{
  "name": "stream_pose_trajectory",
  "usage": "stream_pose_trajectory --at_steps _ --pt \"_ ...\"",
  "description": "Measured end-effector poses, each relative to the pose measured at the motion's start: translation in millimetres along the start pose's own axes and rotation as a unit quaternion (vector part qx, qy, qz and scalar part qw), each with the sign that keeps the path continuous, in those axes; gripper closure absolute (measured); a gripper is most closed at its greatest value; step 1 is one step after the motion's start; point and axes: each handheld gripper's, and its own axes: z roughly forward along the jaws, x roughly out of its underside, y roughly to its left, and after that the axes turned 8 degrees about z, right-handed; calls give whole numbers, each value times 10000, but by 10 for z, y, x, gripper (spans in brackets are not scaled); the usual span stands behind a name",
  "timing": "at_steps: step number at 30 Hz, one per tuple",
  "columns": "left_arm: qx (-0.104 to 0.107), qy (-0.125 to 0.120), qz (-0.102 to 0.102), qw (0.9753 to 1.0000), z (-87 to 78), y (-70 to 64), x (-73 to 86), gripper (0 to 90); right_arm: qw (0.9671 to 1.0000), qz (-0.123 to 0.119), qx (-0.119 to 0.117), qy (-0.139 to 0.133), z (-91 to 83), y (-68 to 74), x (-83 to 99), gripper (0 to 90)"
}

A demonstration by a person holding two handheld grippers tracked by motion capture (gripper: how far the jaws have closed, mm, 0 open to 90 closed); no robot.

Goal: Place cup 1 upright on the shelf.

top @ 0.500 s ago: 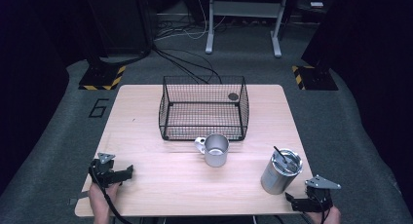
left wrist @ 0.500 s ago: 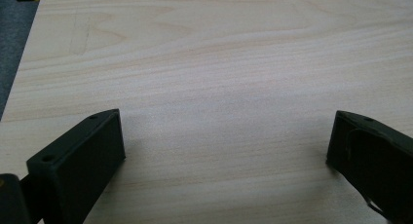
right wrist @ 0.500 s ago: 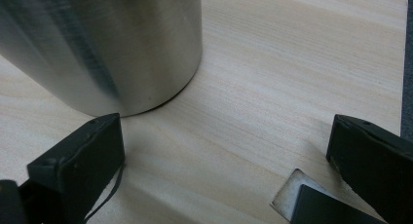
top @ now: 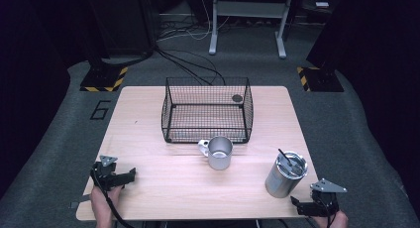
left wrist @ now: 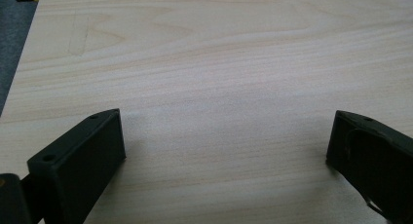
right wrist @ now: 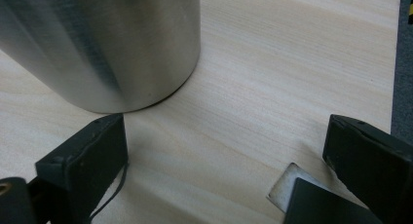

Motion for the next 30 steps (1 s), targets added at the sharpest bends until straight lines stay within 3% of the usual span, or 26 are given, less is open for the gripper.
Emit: stream_pose_trajectory --at_steps 11,30 --pt "-40 20 -14 10000 1 -5 -3 3 9995 120 -251 -151 -166 62 -69 9" --pt "-57 -8 8 10000 6 -5 -6 5 9968 -103 -612 -500 -503 304 -344 4"
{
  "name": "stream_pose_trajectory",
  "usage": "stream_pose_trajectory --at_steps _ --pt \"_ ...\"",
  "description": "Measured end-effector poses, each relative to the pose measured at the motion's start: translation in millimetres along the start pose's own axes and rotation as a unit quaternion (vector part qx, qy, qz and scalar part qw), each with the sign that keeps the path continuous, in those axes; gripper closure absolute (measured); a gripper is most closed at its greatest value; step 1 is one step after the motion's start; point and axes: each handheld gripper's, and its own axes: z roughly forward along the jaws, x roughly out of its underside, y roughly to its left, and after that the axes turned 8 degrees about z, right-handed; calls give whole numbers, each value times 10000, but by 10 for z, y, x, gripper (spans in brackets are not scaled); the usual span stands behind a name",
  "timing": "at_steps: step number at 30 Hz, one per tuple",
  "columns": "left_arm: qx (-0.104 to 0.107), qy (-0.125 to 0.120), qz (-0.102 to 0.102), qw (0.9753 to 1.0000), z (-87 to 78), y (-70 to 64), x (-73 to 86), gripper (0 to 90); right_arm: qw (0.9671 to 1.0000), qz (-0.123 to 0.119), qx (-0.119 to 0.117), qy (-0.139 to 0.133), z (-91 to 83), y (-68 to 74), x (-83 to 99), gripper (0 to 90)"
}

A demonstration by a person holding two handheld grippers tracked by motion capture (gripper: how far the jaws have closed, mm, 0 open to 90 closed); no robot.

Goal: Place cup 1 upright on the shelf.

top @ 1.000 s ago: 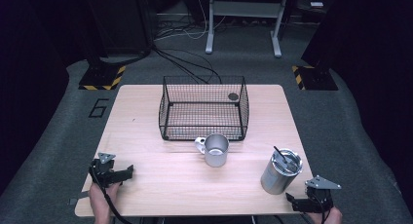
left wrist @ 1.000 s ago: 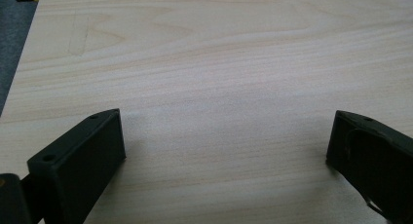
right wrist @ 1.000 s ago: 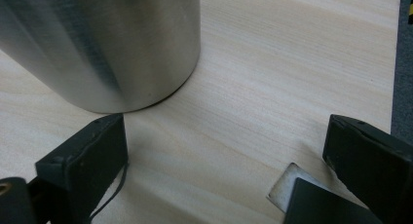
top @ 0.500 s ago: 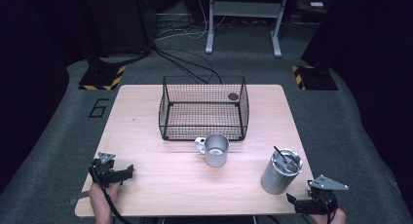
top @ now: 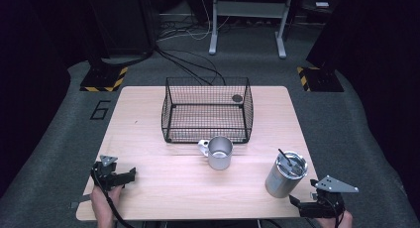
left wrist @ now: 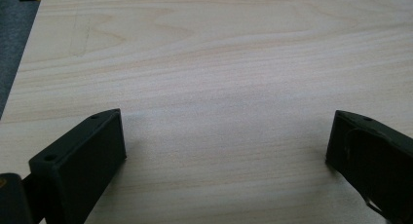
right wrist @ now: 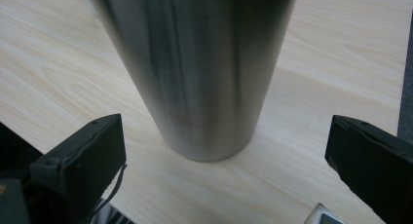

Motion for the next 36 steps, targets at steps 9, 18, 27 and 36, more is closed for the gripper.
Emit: stream_pose_trajectory --at_steps 9,18,27,36 --pt "-3 3 -7 10000 -3 -5 1 7 9999 -48 -61 -119 -40 77 -126 0" --pt "-4 -3 -6 10000 -3 -6 2 9 9994 -86 -107 -308 -52 116 -270 0" --pt "-4 -14 11 10000 -4 -5 2 12 9992 -85 -104 -379 -35 131 -397 0" --pt "0 -17 8 10000 -4 -5 2 14 9988 -167 -187 -425 15 162 -513 0"
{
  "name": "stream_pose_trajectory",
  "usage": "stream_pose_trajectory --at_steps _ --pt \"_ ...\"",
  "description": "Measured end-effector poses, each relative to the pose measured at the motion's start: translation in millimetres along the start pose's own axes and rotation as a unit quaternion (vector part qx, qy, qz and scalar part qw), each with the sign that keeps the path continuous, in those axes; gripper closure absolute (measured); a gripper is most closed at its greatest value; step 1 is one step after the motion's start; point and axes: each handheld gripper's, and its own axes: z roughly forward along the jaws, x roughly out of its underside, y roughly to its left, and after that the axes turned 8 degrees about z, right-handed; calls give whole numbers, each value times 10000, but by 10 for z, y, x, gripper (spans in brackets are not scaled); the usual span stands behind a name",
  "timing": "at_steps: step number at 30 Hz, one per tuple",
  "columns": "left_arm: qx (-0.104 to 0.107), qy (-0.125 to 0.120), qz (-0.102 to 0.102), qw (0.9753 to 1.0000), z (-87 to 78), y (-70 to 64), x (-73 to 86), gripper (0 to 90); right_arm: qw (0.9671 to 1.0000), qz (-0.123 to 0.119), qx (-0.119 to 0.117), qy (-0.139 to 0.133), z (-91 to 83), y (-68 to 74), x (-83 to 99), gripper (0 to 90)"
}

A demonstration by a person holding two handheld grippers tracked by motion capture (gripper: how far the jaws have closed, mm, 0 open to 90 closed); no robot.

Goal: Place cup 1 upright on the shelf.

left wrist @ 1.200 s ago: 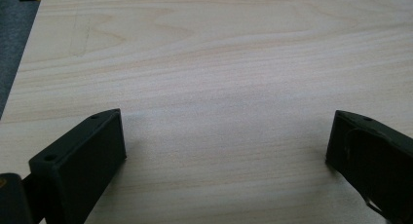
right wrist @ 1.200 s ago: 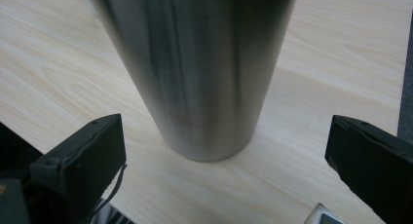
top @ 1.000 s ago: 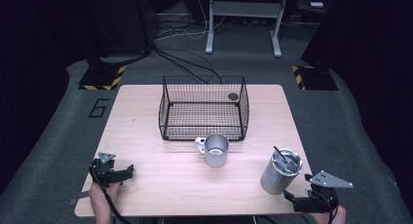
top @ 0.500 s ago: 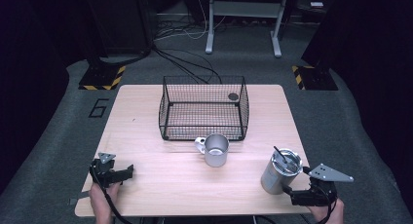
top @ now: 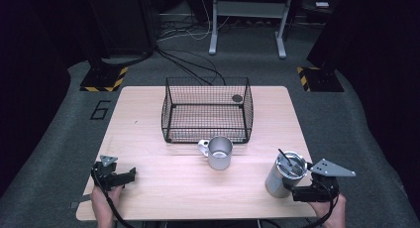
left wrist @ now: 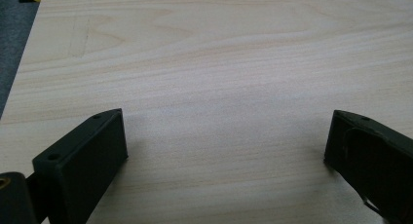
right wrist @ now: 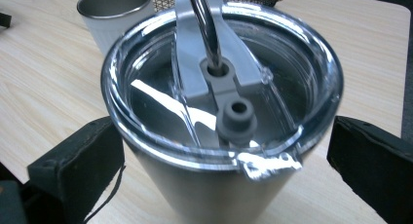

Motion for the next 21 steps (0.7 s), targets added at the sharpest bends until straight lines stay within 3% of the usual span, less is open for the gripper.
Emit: stream_pose_trajectory --at_steps 8,21 --pt "-1 -1 0 10000 0 0 0 14 10000 1 -55 -75 81 24 -68 0" --pt "18 23 10 10000 -4 3 -2 16 10000 -33 65 -52 139 69 -140 20"
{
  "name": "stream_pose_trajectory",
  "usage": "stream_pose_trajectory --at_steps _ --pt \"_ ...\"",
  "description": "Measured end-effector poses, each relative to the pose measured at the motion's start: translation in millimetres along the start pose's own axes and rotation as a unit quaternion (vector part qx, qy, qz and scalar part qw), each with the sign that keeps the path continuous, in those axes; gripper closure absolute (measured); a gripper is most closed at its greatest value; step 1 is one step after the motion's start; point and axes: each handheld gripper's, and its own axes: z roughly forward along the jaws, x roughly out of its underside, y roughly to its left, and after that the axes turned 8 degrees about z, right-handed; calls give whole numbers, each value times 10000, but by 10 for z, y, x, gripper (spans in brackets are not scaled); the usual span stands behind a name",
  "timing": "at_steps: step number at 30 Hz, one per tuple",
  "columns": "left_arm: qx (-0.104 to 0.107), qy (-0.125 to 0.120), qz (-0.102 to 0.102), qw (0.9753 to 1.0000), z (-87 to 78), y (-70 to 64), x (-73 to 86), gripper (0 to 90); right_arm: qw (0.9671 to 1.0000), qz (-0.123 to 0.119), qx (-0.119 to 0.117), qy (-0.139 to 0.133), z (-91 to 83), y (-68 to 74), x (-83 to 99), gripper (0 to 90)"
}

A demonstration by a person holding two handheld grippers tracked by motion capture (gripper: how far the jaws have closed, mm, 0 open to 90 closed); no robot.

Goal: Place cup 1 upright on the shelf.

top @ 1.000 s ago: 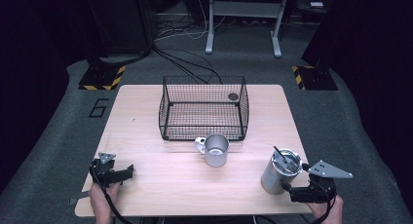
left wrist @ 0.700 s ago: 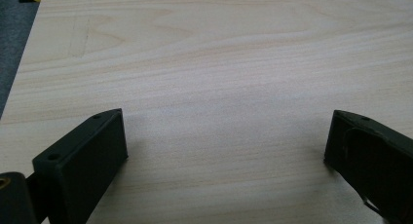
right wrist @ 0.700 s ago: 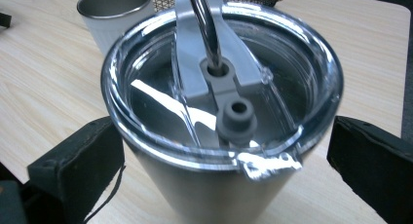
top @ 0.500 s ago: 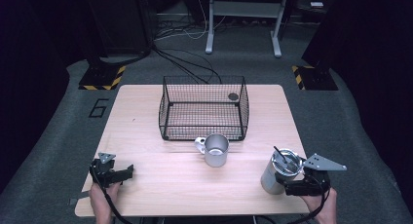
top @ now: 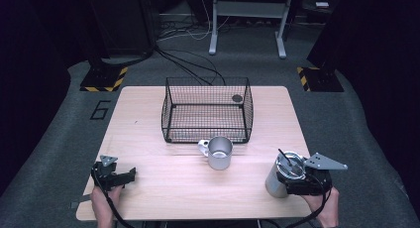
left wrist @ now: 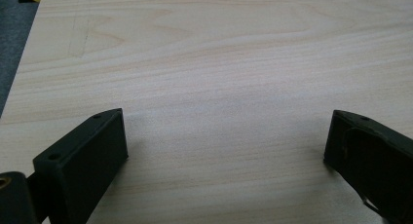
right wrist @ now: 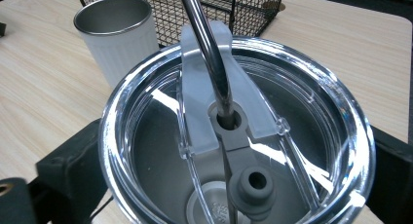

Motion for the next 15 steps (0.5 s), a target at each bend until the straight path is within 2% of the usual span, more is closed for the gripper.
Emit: stream_pose_trajectory --at_steps 6,15 --pt "6 0 -7 10000 0 -1 0 16 9999 -80 84 42 -4 10 -8 28" --pt "-2 2 -3 10000 -1 -1 0 16 9999 -43 123 48 -5 25 -13 32"
